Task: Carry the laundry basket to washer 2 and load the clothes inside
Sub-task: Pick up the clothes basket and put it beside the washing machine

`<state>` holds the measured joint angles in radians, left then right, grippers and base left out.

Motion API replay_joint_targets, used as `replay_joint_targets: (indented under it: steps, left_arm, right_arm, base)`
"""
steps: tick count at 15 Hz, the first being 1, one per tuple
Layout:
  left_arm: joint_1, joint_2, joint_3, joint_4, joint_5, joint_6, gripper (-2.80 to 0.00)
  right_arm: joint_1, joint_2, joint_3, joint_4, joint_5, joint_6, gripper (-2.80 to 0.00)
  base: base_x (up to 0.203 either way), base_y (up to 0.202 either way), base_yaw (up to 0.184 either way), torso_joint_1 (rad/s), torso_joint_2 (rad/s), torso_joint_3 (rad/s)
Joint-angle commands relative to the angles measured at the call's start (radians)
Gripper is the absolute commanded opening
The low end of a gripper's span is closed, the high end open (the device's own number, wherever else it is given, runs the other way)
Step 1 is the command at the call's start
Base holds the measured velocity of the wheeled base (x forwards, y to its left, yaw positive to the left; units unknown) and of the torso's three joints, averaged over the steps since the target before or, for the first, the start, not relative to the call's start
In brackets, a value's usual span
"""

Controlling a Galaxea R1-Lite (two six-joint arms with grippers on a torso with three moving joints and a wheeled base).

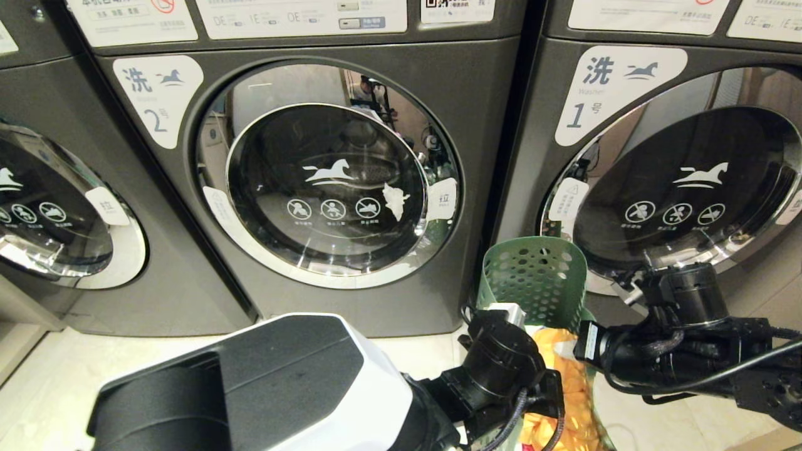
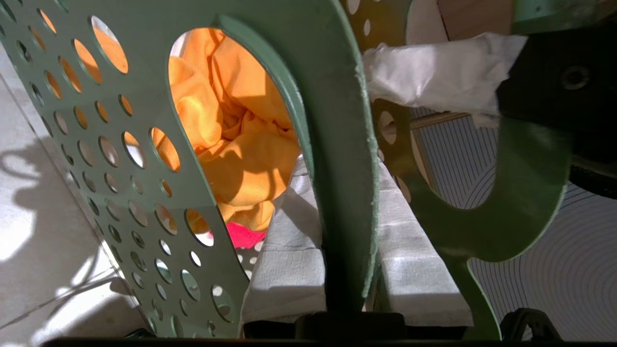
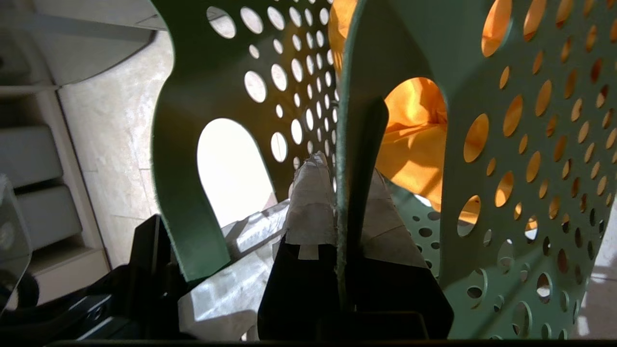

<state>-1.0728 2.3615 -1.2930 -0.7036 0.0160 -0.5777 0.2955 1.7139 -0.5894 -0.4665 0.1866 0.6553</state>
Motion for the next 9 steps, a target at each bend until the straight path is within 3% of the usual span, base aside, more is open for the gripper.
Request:
replay_joint_targets:
  steps: [1,9]
  left_arm:
    - [-0.001,0.043,-0.029,0.000,-0.001,-0.002,-2.80]
    - [-0.003,0.123,-0.163,0.102,-0.001,-0.004,-2.80]
  right_arm:
    - [-0.019,0.067,0.004,-0.018,0.002,0.004,-2.80]
    - [-0.075,0.172,-0.029,-0.041,0.002,0.001,-2.80]
  base:
    - [0.000,0.000,0.000,0.001,0.00,-0.202]
    - [0.000,0.000,0.000,0.005,0.00,-0.196]
